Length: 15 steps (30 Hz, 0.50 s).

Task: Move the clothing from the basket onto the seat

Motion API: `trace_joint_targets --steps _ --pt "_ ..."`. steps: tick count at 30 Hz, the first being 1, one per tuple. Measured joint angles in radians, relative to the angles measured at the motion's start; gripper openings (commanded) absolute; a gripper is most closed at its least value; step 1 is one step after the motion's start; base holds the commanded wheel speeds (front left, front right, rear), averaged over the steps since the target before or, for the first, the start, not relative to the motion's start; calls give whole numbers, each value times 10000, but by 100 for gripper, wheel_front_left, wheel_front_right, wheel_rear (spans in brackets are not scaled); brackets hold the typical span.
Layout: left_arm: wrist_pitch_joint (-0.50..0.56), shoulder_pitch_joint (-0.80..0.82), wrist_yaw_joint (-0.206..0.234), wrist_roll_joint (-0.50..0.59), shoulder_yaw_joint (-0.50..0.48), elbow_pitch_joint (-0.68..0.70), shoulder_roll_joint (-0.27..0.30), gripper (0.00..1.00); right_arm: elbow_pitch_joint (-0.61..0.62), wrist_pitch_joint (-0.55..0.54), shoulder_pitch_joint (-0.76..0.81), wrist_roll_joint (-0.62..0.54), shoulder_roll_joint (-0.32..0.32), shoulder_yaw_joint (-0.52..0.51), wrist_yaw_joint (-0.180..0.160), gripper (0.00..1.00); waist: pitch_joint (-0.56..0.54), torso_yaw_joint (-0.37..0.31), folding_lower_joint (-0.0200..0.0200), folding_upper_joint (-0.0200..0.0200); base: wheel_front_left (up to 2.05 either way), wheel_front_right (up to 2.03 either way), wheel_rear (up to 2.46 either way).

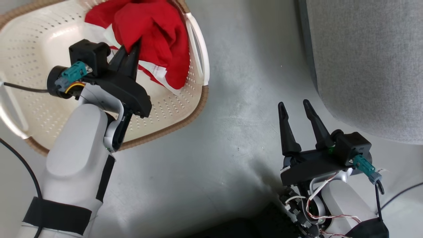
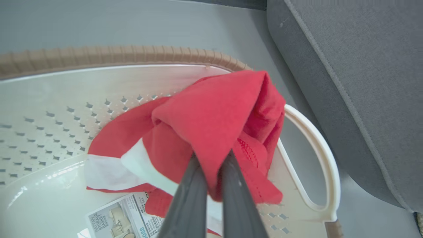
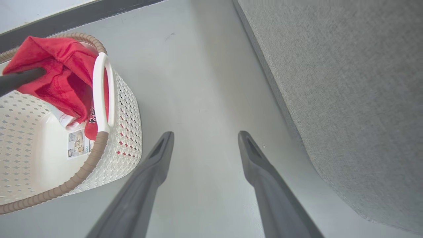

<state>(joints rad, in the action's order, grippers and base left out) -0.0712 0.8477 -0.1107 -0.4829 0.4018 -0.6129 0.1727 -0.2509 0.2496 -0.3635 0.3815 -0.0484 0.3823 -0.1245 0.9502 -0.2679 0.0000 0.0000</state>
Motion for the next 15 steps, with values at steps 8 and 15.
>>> trace_joint_targets --steps 8,15 --pt "-690 -209 -52 -107 105 -59 -159 0 -276 0 -151 -236 0 -359 0 100 -784 336 0 0 0 0 0" --pt "-1133 -421 -125 -207 230 -249 -366 0 -696 0 -151 -679 -6 -734 0 100 -1503 613 0 0 0 0 0"
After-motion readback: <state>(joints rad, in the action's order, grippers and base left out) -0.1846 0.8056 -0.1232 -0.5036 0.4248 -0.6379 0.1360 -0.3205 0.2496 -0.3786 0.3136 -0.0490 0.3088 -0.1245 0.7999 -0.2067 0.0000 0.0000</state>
